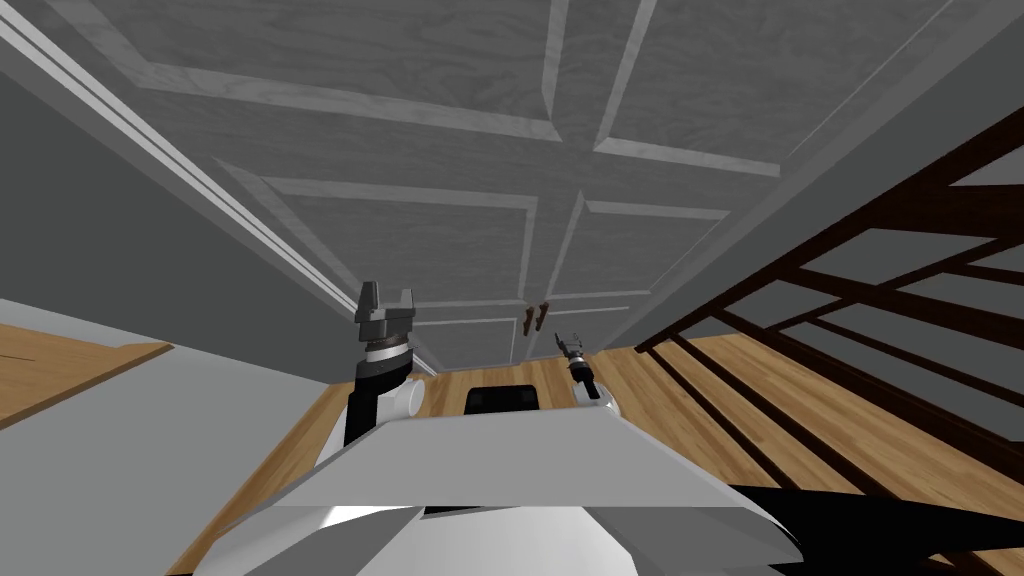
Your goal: Pull the door open
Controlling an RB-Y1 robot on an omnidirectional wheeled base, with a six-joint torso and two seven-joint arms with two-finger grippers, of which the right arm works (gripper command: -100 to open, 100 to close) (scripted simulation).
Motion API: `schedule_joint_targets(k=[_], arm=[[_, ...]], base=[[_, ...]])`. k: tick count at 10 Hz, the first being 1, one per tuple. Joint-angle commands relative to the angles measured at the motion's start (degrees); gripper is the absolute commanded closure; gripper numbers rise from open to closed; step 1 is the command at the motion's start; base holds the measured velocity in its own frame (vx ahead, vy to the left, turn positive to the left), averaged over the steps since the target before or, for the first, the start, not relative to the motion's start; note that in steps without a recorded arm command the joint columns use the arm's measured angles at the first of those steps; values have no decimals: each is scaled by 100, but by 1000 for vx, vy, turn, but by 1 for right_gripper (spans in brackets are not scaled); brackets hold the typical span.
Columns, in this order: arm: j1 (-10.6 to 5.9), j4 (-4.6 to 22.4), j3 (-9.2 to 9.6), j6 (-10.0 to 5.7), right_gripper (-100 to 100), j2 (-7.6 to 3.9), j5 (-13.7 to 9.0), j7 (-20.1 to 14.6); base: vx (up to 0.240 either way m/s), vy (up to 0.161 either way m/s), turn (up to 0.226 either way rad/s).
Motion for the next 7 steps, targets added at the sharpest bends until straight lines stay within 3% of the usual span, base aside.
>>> schedule_joint_targets(k=[1, 2, 4, 5, 7], arm=[[-154, 101, 84, -79, -100, 106, 25, 20], [-215, 77, 144, -88, -100, 180, 46, 23], [-215, 77, 144, -88, -100, 180, 46, 23], [-335, 30, 263, -106, -100, 326, 86, 28], [-335, 188, 263, -106, -100, 326, 86, 28]], base=[[124, 41, 98], [201, 78, 109], [114, 42, 17], [116, 73, 47], [110, 41, 72]])
